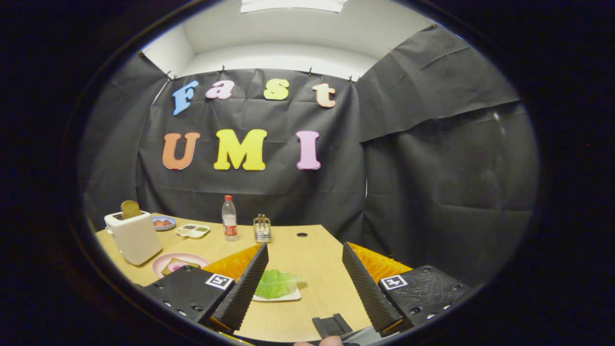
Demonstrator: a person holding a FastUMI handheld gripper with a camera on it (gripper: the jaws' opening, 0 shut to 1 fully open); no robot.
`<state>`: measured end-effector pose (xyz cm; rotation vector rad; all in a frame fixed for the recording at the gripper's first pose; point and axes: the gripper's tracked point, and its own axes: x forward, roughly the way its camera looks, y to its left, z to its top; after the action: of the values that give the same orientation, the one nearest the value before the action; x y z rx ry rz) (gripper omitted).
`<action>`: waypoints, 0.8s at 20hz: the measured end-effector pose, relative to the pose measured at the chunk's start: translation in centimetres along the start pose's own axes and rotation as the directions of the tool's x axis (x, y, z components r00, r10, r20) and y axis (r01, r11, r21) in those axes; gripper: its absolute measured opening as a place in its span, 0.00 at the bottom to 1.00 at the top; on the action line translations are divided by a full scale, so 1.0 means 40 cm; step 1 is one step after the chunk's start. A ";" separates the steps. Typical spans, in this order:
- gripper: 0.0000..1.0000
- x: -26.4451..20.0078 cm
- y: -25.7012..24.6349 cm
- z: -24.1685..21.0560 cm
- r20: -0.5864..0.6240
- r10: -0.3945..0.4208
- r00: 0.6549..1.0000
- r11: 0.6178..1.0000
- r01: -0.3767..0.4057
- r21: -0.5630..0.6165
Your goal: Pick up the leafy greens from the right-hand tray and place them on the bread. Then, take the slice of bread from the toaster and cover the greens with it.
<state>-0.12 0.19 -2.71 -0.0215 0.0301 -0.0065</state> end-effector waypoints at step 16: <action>0.95 0.080 0.021 -0.170 -0.149 0.041 0.988 0.997 -0.032 0.066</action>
<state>2.89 0.86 -9.61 0.0431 0.1814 0.0275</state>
